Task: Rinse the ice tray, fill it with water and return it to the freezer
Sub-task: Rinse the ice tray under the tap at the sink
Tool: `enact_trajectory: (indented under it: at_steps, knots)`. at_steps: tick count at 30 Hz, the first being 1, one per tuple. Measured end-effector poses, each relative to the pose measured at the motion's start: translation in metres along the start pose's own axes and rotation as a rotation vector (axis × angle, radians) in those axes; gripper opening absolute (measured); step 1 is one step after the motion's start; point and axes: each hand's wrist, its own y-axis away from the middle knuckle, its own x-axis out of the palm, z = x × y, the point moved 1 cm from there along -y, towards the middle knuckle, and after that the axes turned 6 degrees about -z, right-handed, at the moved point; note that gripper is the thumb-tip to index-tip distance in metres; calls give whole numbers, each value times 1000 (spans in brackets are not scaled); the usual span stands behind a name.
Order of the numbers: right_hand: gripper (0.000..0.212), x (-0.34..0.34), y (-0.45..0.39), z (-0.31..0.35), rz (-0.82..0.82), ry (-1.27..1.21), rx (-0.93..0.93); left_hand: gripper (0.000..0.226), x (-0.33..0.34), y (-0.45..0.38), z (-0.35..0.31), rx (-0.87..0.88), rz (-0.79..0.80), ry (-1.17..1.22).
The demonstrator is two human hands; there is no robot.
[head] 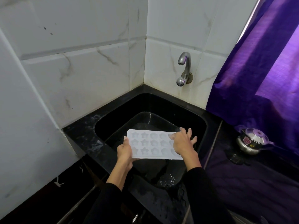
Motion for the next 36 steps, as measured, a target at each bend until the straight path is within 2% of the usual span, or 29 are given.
enact_trajectory:
  at_steps: [4,6,8,11,14,32,36]
  knots:
    - [56,-3,0,-5,2,-40,-9,47,0,-1,1,-5,8,-8]
    - [50,-3,-1,-4,-73,-106,-2,46,1,0,1,-6,10,-11]
    - [55,0,-1,0,-125,-151,-32,46,1,0,1,-7,9,-10]
    - [69,3,0,7,-74,-129,-74,47,3,1,1,-11,14,-6]
    - [74,4,2,11,-20,-94,-85,46,4,2,1,-12,20,2]
    - [65,2,2,12,-44,-56,-91,50,3,3,2,-4,12,-12]
    - [54,4,3,17,-51,-55,-106,50,6,7,1,11,20,-6]
